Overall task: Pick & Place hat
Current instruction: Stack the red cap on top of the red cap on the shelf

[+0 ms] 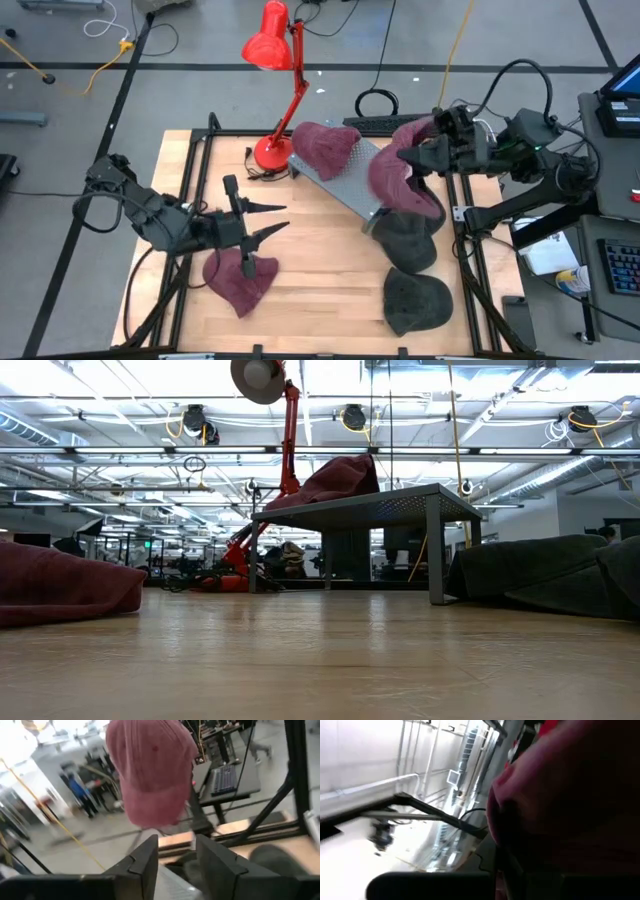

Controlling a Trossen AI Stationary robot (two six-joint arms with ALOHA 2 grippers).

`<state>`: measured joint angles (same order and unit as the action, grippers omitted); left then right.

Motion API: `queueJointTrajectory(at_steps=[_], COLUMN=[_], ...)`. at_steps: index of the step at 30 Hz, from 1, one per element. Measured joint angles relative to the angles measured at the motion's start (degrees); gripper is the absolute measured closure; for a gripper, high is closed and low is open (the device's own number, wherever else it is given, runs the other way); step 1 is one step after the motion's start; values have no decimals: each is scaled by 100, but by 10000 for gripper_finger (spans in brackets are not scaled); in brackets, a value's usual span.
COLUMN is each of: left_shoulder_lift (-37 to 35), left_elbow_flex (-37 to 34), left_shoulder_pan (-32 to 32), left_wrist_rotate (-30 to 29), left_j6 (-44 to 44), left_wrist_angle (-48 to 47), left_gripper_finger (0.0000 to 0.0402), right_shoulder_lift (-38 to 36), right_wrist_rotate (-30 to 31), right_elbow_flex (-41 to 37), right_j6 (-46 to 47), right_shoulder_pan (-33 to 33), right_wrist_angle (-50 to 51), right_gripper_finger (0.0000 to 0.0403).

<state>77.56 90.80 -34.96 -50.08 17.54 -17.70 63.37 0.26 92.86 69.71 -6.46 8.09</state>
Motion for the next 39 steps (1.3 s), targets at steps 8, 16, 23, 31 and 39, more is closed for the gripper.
queueJointTrajectory(at_steps=[8, 16, 23, 31, 39], left_shoulder_lift=[0, 0, 0, -192, -730], left_elbow_flex=[0, 0, 0, -5, -7], left_shoulder_pan=[-2, 0, -3, -128, -153], left_wrist_rotate=[16, 443, 712, 761, 791], left_j6=[-2074, -2696, -2709, -2530, -2886], left_wrist_angle=[-220, -222, -219, -465, -1281], left_gripper_finger=[261, 284, 290, 282, 282], right_shoulder_lift=[2, 158, 502, 984, 1677], right_wrist_rotate=[275, 1756, 2399, 1983, 1463], right_elbow_flex=[0, 1, 2, 259, 999], right_j6=[-1768, -3094, -3615, -3791, -3791], right_shoulder_pan=[146, 164, 360, 1021, 1594], right_wrist_angle=[453, 1109, 1006, 1038, 1107], right_gripper_finger=[402, 402, 402, 403, 403])
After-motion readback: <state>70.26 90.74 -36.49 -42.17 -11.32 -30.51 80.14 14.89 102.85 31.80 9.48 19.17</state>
